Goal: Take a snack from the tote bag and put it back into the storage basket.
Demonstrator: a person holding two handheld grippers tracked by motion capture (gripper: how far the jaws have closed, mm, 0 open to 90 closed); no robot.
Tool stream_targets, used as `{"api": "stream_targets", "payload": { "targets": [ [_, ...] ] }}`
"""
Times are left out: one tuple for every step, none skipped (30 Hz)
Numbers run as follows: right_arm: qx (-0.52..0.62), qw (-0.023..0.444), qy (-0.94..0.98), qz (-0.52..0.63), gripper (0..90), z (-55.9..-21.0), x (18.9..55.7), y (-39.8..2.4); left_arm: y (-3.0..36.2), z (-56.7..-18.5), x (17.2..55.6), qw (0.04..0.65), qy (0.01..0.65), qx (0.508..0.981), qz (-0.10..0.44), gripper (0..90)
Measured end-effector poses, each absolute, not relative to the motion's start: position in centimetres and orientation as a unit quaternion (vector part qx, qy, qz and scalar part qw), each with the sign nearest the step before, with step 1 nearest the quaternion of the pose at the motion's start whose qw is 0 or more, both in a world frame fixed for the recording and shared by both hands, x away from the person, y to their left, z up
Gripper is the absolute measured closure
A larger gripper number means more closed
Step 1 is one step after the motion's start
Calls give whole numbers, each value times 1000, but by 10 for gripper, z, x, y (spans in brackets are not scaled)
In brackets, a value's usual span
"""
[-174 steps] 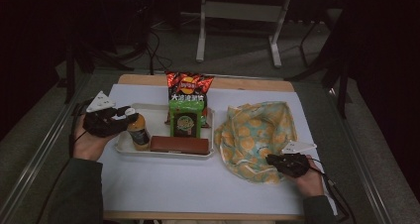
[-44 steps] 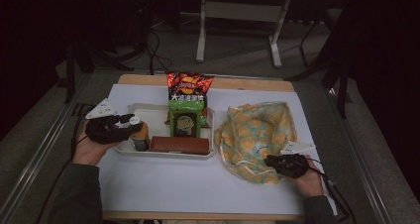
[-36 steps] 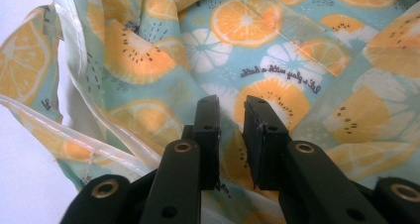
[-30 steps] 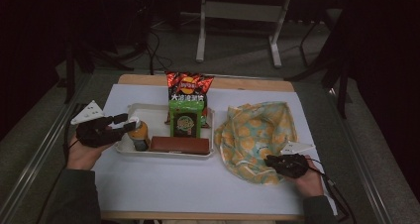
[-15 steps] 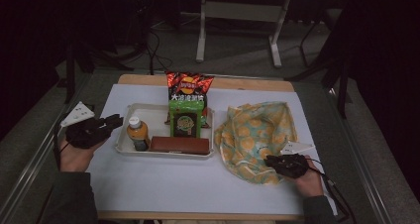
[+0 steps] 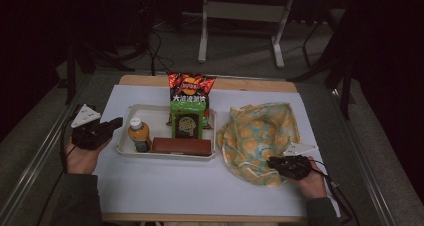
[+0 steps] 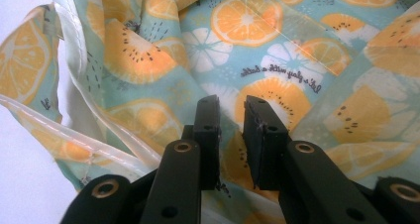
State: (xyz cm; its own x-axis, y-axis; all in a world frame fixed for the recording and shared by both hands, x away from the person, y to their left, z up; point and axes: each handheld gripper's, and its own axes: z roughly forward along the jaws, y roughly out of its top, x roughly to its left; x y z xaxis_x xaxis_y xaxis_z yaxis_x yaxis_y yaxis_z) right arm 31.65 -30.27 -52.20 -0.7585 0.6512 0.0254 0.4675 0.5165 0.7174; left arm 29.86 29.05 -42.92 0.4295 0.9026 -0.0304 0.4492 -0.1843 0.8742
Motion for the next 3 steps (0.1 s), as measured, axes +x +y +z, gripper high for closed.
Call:
{"api": "stream_targets", "payload": {
  "targets": [
    [325, 124, 862, 369, 766, -522, 316, -303, 290, -429, 299, 436, 467, 724, 260, 891],
    [325, 125, 862, 370, 766, -522, 317, -303, 289, -431, 298, 433, 468, 724, 264, 891],
    [325, 125, 862, 370, 766, -522, 317, -303, 289, -431, 298, 433, 468, 724, 264, 891]
  ]
}}
